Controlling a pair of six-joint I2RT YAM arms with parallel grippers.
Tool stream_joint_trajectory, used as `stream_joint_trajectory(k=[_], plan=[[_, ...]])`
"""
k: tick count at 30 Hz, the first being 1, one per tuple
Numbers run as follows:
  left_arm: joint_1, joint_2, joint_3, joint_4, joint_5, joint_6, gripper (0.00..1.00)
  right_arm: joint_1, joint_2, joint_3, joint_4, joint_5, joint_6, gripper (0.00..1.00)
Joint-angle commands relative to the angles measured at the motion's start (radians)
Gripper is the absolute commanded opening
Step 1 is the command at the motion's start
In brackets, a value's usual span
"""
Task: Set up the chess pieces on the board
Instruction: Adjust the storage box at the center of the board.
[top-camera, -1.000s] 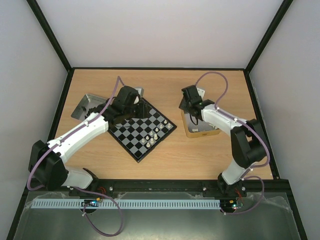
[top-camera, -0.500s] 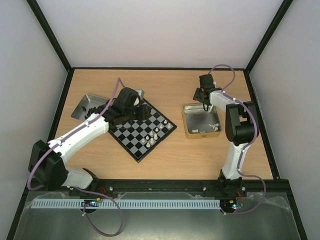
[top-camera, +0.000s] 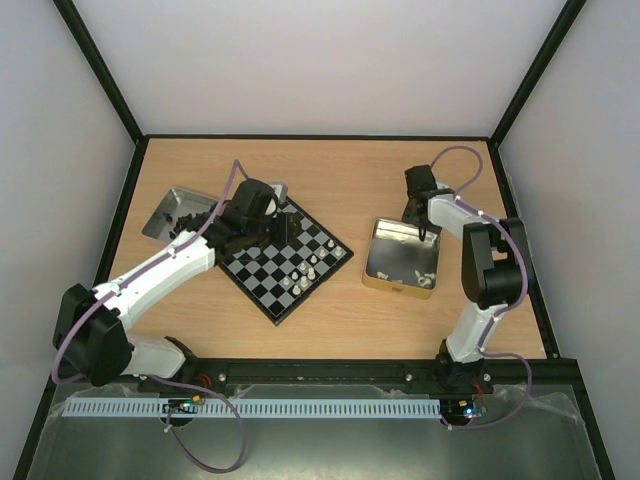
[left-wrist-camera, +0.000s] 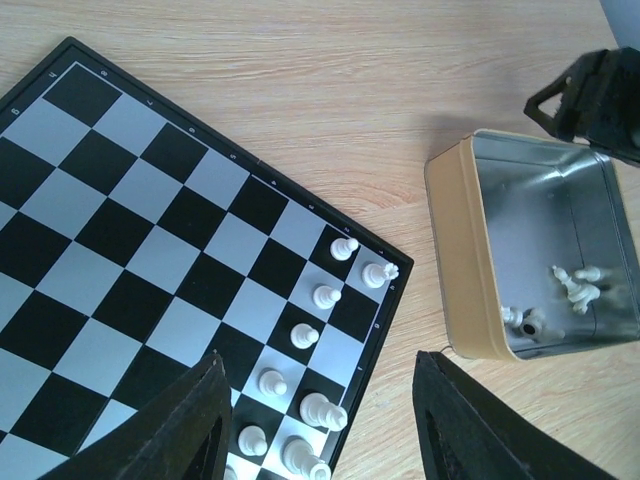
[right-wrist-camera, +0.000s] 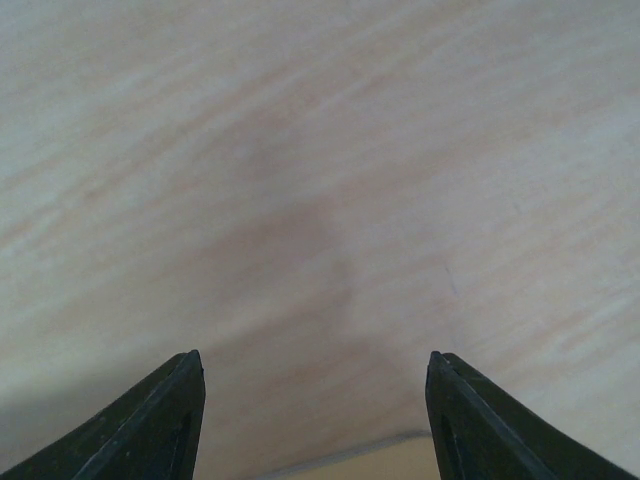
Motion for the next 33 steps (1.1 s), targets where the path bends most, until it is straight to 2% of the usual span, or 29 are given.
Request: stream_joint_trajectory(k=[1,8,12,33], plan=[[0.006,-0.027,-0.012,0.019,0.019,0.007,0.52,0.003,-0.111,-0.067,-0.065,-0.07,-0.016,0.61],[0.007,-0.043,-0.022,0.023,0.026,0.013,0.52,0.003,-0.207,-0.112,-0.006,-0.239,-0.135,0.71],[0.007,-0.058,-0.035,0.027,0.023,0.014,0.52,0.002,-0.207,-0.132,0.007,-0.325,-0.211,0.78],[0.007,-0.052,-0.045,0.038,0.035,0.038,0.53,0.003,-0.195,-0.148,-0.047,-0.295,-0.301,0.77]])
